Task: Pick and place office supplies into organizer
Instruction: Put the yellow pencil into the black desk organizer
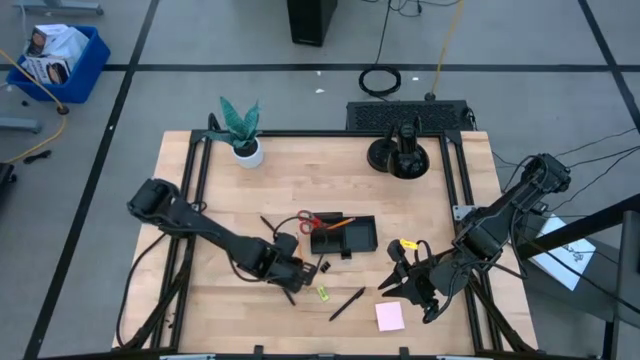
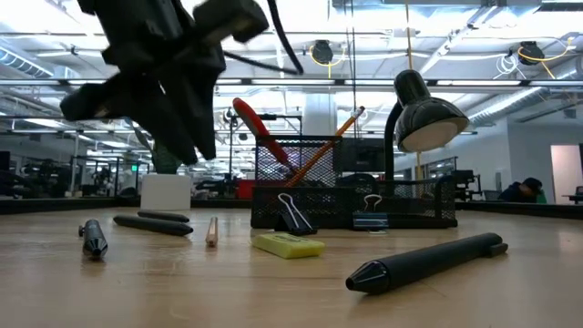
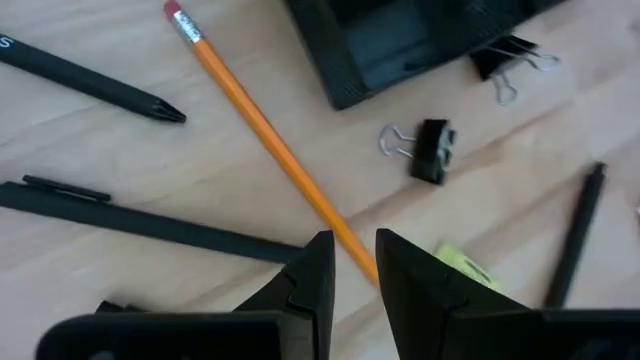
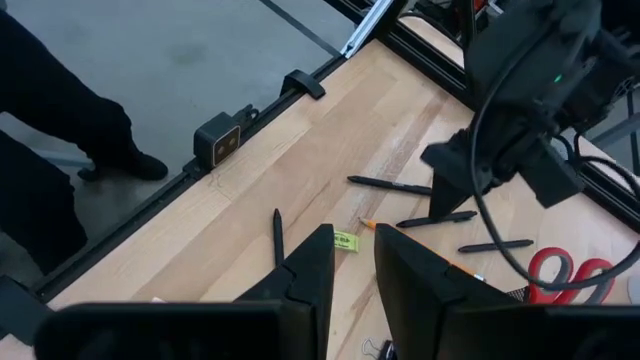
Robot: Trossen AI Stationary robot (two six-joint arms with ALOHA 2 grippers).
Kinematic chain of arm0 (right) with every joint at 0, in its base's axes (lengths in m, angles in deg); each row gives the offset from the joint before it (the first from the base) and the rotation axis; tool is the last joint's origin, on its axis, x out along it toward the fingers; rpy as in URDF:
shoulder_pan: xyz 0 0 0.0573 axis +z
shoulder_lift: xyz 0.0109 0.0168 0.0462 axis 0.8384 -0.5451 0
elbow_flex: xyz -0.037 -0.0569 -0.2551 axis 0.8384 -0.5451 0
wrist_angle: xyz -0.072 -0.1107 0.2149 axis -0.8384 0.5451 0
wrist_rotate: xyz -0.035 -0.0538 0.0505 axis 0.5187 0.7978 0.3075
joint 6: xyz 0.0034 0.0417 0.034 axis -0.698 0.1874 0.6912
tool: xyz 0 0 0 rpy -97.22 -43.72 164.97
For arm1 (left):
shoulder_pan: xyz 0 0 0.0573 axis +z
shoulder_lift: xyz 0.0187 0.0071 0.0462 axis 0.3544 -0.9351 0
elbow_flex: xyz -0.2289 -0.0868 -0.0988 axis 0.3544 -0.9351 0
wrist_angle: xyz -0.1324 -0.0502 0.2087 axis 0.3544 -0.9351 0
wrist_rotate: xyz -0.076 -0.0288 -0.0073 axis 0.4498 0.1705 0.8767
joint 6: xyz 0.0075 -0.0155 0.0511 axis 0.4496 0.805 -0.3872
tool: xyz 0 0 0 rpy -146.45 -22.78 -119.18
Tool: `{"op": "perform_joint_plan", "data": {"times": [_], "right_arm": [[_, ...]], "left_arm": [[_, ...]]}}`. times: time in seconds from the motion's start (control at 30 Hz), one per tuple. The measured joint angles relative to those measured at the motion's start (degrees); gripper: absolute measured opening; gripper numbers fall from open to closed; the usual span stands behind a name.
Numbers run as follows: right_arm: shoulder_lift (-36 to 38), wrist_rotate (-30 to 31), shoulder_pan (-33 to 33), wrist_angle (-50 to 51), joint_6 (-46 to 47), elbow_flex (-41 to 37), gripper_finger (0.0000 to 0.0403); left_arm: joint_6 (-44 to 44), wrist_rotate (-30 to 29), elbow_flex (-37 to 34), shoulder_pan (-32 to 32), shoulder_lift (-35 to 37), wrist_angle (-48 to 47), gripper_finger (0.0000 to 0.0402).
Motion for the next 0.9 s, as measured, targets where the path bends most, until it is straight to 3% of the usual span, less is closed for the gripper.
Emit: {"op": "perform_joint_plan", "data": {"times": [0.9], "right_arm": [[-0.01,0.00,0.00,0.00,0.42,0.00,0.0070]], "left_arm": [[-4.13,-2.11,0.00,0.78,-1.40,5.97,0.0081]]}}
